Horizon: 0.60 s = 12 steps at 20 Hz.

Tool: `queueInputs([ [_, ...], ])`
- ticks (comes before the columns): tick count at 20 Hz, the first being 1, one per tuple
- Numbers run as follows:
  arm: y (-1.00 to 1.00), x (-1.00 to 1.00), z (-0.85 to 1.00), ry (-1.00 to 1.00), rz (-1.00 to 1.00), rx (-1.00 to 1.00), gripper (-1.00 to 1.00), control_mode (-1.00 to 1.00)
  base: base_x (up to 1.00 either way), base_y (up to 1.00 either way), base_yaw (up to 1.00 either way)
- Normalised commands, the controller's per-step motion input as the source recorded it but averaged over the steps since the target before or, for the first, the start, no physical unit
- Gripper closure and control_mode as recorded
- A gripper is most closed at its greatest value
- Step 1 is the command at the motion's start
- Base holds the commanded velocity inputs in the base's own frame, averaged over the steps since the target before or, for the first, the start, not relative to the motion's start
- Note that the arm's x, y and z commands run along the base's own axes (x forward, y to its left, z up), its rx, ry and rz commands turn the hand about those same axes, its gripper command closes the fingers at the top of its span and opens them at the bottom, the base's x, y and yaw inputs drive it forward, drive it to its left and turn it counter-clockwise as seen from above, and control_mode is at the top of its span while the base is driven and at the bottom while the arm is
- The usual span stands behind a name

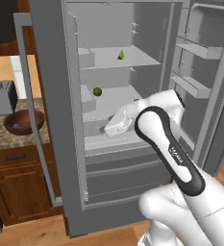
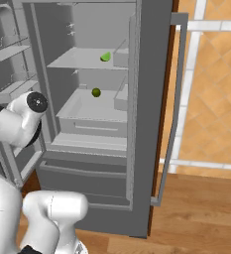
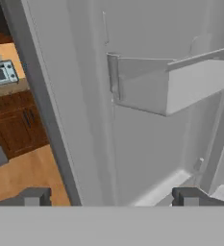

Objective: Grab a lemon wedge from the fridge and one ice cube from the ice bowl, and put them in the glass of lemonade.

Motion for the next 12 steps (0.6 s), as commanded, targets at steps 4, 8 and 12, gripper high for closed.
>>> queueInputs([
  [4, -0.69, -0.29, 0.28, 0.01, -0.46, -0.10, -1.00, -1.00, 0.00, 0.00, 0.00],
  [8, -0.58, -0.18, 0.56, 0.11, -0.50, -0.08, -1.00, -1.00, 0.00, 0.00, 0.00],
  [12, -0.68, -0.24, 0.56, 0.09, -0.48, -0.03, -1.00, -1.00, 0.00, 0.00, 0.00],
])
